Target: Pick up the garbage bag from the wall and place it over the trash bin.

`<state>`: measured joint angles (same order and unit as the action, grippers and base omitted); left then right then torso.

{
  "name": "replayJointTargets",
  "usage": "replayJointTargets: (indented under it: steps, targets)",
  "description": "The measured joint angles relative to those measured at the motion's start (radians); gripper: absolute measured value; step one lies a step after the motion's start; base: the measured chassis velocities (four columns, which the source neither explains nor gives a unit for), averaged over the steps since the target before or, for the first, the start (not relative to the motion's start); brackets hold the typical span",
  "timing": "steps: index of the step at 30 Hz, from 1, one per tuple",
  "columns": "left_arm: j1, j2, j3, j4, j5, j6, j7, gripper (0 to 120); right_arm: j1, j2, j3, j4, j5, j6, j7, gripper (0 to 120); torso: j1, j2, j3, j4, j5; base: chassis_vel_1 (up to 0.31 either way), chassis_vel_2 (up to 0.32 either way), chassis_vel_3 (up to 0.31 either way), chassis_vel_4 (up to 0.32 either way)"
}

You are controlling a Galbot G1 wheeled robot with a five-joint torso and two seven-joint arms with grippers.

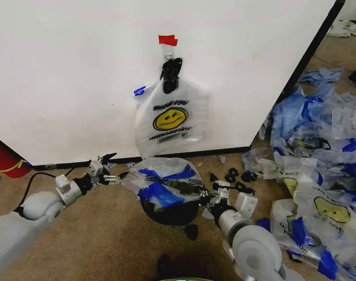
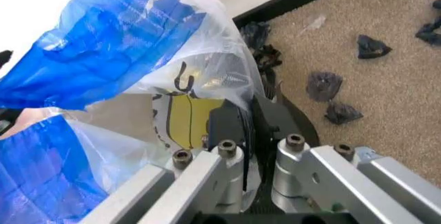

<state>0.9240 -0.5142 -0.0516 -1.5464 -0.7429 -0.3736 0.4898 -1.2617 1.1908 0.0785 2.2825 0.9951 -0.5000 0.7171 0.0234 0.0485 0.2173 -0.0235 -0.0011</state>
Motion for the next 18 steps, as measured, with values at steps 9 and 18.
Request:
replayJointTargets:
  steps: [9,18]
  targets:
    - [0.015,-0.012,0.001,-0.064,0.035,-0.036,0.084,100,-0.005,0.002,0.004,0.000,-0.003,0.002,-0.002,0,0.000,0.000,0.000,-0.0001,0.0002,0.000,0.000,0.000,0.000]
    - [0.039,-0.018,0.003,-0.168,0.018,-0.045,0.092,100,-0.020,-0.002,0.021,0.001,-0.009,0.006,-0.011,0,0.000,0.000,0.000,-0.0001,0.0002,0.000,0.000,0.000,0.000]
